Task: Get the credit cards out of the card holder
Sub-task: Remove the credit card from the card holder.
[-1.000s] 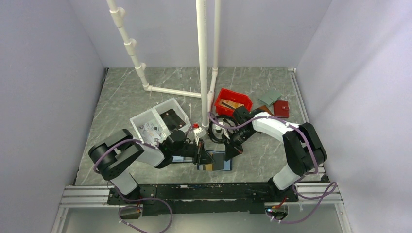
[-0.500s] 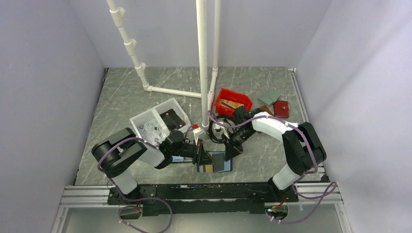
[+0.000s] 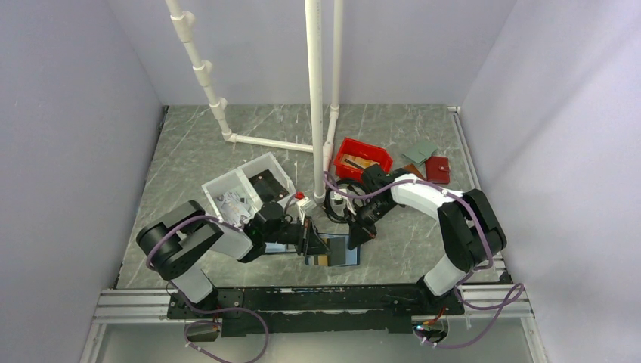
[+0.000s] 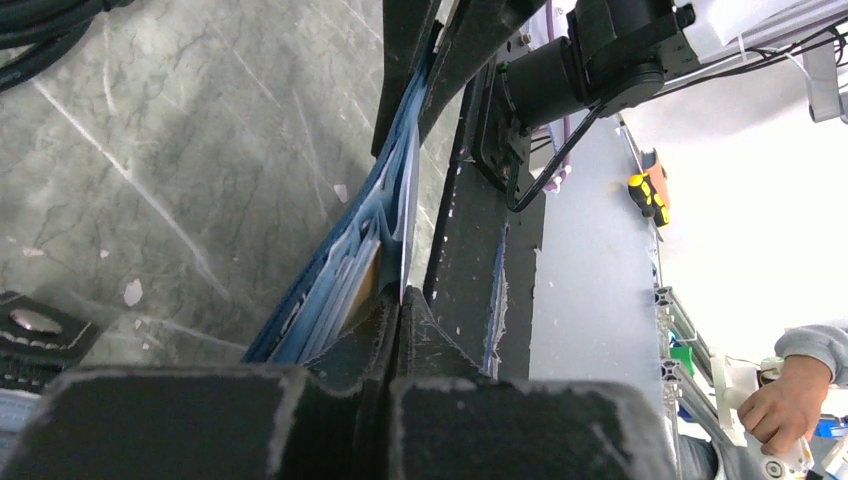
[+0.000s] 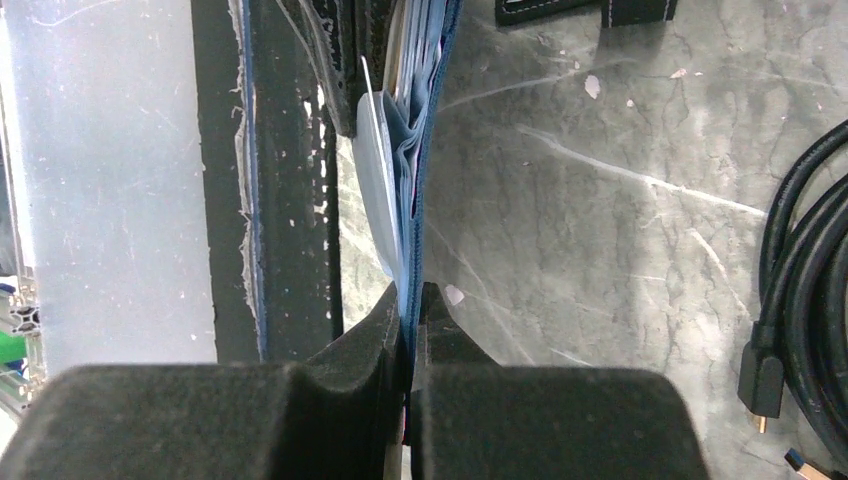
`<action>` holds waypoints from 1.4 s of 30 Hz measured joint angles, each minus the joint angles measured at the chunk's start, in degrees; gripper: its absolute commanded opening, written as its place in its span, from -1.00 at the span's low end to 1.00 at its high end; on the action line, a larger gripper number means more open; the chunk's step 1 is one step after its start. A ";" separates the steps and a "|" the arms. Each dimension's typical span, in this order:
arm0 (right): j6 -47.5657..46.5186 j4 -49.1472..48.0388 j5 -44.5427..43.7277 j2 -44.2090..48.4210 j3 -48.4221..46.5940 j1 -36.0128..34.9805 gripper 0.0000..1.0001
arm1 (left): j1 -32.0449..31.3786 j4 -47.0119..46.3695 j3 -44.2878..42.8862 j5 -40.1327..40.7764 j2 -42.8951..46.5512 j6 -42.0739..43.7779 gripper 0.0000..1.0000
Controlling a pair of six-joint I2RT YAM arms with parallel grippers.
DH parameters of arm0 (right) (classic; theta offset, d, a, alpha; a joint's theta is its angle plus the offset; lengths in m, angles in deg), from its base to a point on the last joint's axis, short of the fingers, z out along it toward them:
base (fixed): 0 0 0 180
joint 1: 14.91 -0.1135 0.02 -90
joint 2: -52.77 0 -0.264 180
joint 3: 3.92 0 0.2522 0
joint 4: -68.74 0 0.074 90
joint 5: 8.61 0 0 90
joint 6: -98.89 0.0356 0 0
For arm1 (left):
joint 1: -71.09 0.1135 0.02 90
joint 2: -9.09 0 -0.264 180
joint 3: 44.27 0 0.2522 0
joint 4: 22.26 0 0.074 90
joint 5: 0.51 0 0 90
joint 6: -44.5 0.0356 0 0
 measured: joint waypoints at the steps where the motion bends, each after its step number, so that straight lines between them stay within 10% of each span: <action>1: 0.04 -0.15 -0.17 -0.09 -0.02 0.00 -1.00 | 0.11 0.33 0.09 0.04 0.15 0.00 -1.00; 15: 2.29 -1.09 -2.75 -4.26 -1.70 0.02 -0.98 | 0.76 21.22 0.57 3.96 13.16 3.48 -1.00; 42: 3.65 -1.38 -7.37 -3.74 -3.28 2.99 0.25 | 0.81 40.24 0.90 9.38 32.61 4.79 -1.00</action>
